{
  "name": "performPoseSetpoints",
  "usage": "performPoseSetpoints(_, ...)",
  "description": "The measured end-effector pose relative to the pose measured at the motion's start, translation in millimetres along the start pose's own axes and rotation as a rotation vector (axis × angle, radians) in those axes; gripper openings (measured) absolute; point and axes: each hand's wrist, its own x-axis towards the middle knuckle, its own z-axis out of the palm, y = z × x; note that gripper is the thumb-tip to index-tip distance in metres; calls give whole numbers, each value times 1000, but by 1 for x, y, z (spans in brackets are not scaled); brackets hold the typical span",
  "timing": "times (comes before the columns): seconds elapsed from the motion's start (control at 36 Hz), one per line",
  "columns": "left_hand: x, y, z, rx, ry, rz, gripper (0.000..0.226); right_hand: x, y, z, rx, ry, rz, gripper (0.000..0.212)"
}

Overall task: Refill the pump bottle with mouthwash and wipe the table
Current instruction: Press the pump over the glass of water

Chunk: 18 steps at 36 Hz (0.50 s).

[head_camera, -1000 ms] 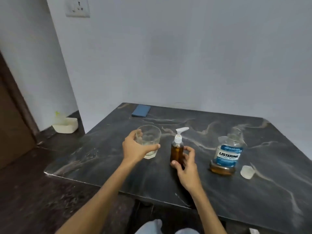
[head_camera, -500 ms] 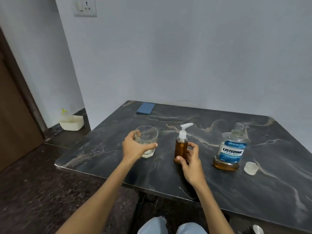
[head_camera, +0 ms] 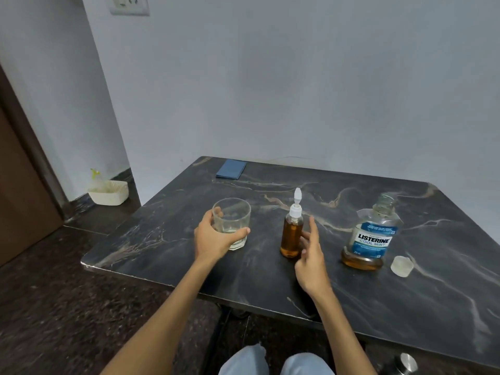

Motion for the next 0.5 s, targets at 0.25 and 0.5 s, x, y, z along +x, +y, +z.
performPoseSetpoints(0.25,-5,0,3,-6,6,-4,91,4,-18,12,-10,308,-48,103)
performPoseSetpoints(0.5,-3,-5,2,-13,-28,-9,90,4,-17,15,-46,372,-101,78)
